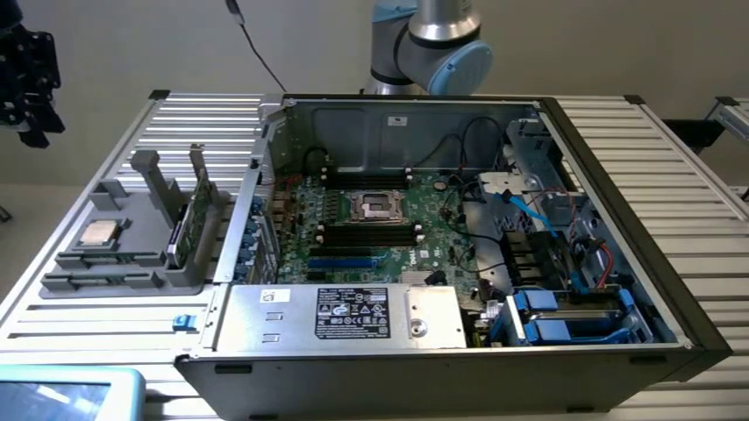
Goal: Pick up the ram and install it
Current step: 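Pick up the ram and move it above insertion slot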
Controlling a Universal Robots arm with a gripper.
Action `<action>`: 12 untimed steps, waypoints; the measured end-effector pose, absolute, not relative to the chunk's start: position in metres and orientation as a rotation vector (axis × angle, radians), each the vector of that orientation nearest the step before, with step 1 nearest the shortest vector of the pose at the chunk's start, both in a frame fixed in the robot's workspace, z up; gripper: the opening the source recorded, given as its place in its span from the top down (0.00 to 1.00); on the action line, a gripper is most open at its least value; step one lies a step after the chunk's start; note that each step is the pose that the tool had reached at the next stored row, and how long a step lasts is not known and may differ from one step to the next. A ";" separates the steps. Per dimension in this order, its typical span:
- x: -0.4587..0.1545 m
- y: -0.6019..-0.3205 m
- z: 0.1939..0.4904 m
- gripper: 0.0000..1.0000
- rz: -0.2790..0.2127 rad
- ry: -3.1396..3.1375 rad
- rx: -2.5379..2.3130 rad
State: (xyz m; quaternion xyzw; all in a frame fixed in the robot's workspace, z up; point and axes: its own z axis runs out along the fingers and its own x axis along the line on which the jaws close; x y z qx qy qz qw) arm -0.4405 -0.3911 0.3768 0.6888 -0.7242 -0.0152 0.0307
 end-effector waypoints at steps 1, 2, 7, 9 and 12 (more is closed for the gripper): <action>-0.442 -0.391 0.375 0.65 -0.047 -2.232 2.122; -0.445 -0.392 0.373 0.65 -0.047 -2.232 2.122; -0.460 -0.396 0.364 0.65 -0.047 -2.232 2.123; -0.461 -0.401 0.360 0.65 -0.047 -2.232 2.122; -0.461 -0.411 0.355 0.65 -0.047 -2.232 2.123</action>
